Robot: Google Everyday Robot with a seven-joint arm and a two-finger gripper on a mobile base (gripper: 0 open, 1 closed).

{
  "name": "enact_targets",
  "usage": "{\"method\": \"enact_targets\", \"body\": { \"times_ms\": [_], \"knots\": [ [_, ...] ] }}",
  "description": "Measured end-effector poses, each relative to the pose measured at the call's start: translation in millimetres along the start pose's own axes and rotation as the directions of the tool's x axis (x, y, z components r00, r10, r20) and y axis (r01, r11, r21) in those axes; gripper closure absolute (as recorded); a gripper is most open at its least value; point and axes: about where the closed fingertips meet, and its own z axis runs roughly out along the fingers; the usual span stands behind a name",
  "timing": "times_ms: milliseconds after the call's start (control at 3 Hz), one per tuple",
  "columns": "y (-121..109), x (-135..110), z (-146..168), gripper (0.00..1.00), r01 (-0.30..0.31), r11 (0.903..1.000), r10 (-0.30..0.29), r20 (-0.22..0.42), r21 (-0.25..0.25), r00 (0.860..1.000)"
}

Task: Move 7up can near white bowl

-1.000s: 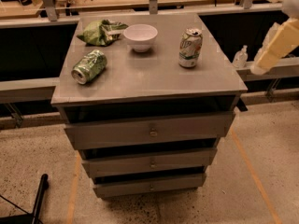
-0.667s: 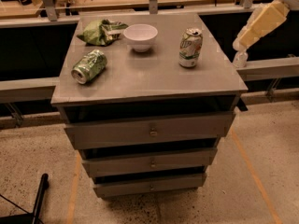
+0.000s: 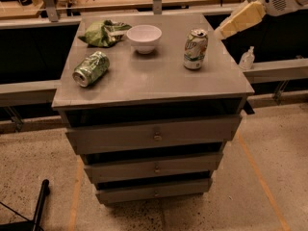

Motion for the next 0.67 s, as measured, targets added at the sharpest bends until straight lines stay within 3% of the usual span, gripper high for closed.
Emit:
{"method": "enact_targets", "body": {
  "times_ms": [333, 667],
  "knots": [
    [1.4, -1.5, 4.6, 0.0, -0.02, 0.9998, 0.02, 0.038, -0.001, 0.999],
    [16.5, 2.9, 34.6, 0.0, -0.097, 0.9949, 0.1, 0.144, -0.028, 0.985]
  ]
}}
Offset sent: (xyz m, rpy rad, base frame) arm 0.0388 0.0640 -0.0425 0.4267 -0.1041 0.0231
